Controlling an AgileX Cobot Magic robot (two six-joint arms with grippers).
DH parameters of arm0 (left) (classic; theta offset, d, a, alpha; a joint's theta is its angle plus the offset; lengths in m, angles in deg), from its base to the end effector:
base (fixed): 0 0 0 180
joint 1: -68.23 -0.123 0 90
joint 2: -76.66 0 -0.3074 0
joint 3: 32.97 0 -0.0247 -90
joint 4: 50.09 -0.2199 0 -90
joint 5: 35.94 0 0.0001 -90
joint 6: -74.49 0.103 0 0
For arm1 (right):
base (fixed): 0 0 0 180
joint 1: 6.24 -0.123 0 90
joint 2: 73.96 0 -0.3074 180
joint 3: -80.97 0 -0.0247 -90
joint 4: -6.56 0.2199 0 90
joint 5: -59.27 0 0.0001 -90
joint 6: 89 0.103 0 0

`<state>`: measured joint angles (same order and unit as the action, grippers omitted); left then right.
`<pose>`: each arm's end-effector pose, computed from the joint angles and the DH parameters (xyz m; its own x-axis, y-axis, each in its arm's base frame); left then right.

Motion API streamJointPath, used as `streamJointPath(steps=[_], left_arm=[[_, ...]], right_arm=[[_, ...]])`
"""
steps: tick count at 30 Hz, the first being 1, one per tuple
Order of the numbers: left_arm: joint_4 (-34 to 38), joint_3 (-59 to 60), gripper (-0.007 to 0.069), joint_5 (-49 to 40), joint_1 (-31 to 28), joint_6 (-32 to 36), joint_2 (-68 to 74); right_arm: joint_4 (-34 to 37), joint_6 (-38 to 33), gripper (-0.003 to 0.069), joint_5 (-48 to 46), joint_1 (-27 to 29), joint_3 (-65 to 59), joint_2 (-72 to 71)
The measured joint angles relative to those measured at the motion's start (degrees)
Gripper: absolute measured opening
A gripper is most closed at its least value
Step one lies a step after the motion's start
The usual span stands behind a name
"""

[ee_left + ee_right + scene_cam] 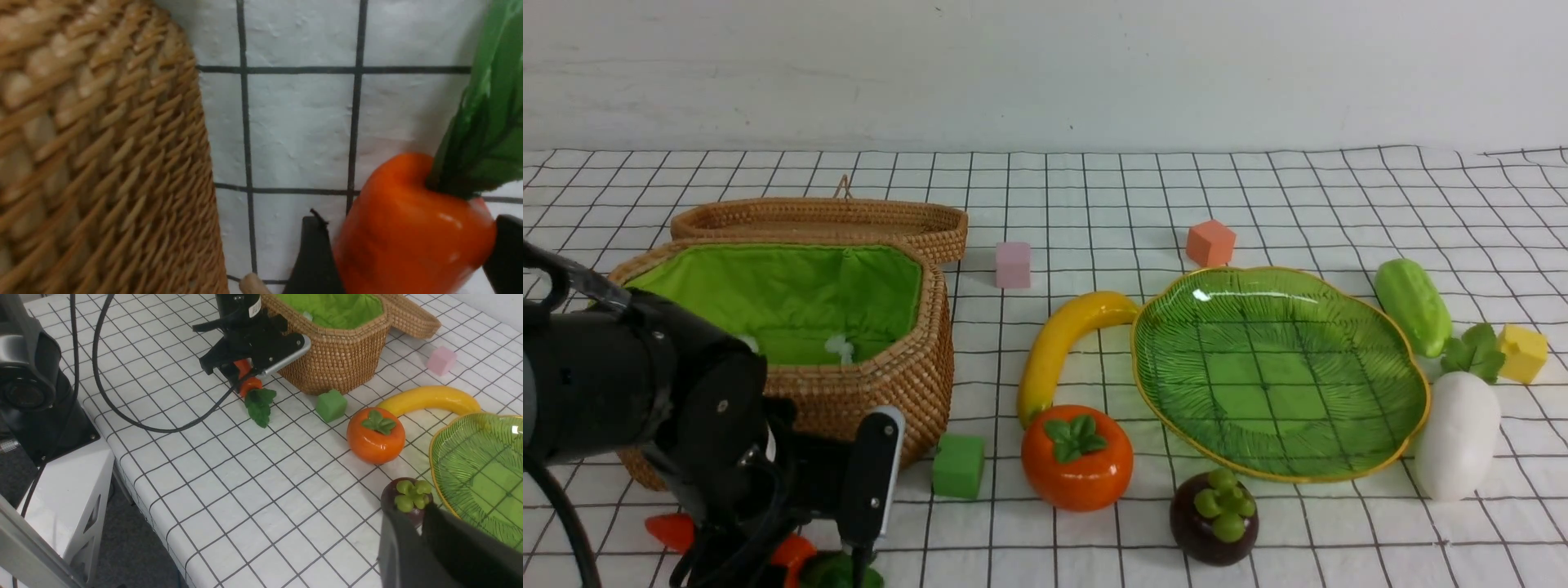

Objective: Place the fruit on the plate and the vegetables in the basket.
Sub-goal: Use the left arm to grab a carrot and put it into the left basket

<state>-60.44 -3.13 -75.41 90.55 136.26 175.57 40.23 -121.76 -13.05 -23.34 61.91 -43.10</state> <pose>0.2414 -0.0864 0.2083 0.0208 0.9993 0.0315 0.9710 -0.0277 0.2375 -0.0495 0.0417 0.3987 -0.1797 -0.3783 -0.9081 -0.8124 0.5776 -0.0799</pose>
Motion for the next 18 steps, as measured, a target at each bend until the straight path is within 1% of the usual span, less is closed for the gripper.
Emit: streamJointPath(steps=[5, 8, 11, 13, 18], left_arm=[[-1.02, -0.05, 0.0421, -1.26, 0.0, 0.24, 3.77], [-1.12, -0.25, 0.0388, -1.65, 0.0, 0.31, 4.14], [-1.12, -0.29, 0.0388, -1.7, 0.0, 0.14, 4.14], [-0.29, -0.29, 0.0388, -2.15, 0.0, -1.16, 3.65], [5.57, -0.29, 0.0388, -5.59, 0.44, -4.43, -3.34]], right_arm=[[0.0, 0.0, 0.0109, 0.0, 0.0, 0.0, 0.0], [0.05, 0.0, 0.0109, 0.0, 0.0, 0.0, 0.0], [0.05, 0.0, 0.0109, 0.0, 0.0, 0.0, 0.0], [0.05, 0.0, 0.0109, 0.0, 0.0, 0.0, 0.0], [0.18, 0.0, 0.0109, 0.0, 0.0, 0.0, 0.0]])
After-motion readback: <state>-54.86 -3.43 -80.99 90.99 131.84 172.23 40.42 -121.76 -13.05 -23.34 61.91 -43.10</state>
